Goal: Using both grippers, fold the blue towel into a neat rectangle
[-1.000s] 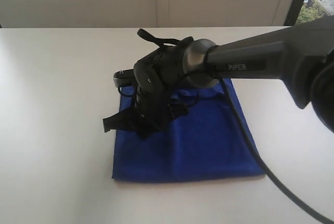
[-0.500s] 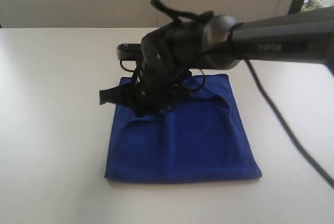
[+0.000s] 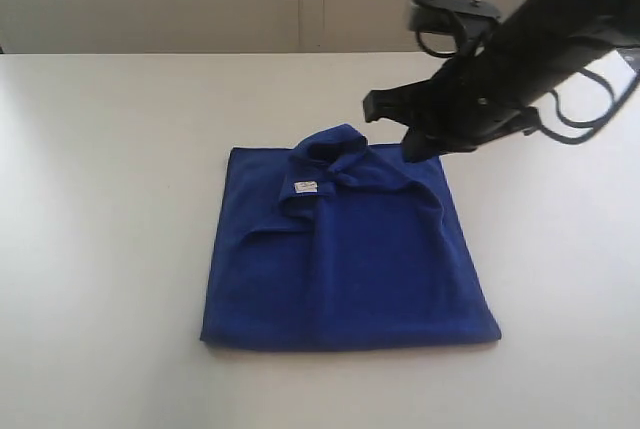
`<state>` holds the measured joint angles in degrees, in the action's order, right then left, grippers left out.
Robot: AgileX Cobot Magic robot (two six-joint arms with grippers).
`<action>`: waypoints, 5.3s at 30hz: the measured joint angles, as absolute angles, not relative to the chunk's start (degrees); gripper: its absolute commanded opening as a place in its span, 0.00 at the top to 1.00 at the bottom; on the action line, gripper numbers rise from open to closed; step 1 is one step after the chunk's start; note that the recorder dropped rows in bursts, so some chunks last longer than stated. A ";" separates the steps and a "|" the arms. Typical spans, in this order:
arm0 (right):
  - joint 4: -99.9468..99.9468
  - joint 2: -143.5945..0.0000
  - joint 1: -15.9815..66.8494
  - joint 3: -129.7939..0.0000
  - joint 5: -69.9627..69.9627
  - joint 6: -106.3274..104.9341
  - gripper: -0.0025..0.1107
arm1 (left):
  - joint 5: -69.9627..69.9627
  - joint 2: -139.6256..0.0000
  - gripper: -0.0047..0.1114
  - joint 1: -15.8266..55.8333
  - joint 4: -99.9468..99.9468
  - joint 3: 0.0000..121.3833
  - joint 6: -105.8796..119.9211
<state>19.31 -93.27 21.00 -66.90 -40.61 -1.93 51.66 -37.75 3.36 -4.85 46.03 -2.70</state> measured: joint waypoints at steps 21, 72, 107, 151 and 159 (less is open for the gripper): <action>45.47 -97.65 15.01 -59.09 -29.35 -26.67 0.98 | 38.59 -37.75 0.96 3.36 -5.51 46.03 -3.09; 63.34 -120.69 19.97 -75.79 -25.93 -19.86 0.63 | 12.80 -91.09 0.96 23.20 -36.62 55.35 20.70; 65.89 -120.28 20.38 -75.79 -26.00 -11.63 0.66 | 12.58 -91.09 0.96 23.20 -36.62 55.35 20.81; 17.36 -109.70 12.72 -75.79 -37.18 -7.76 0.98 | 13.67 -91.09 0.96 23.20 -38.41 55.61 20.81; 19.98 -112.62 12.72 -75.79 -35.57 -7.54 0.97 | 14.63 -92.96 0.96 23.83 -39.36 57.30 20.81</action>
<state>19.98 -112.62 12.72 -75.79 -35.57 -7.54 14.63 -92.96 23.83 -39.36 57.30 20.81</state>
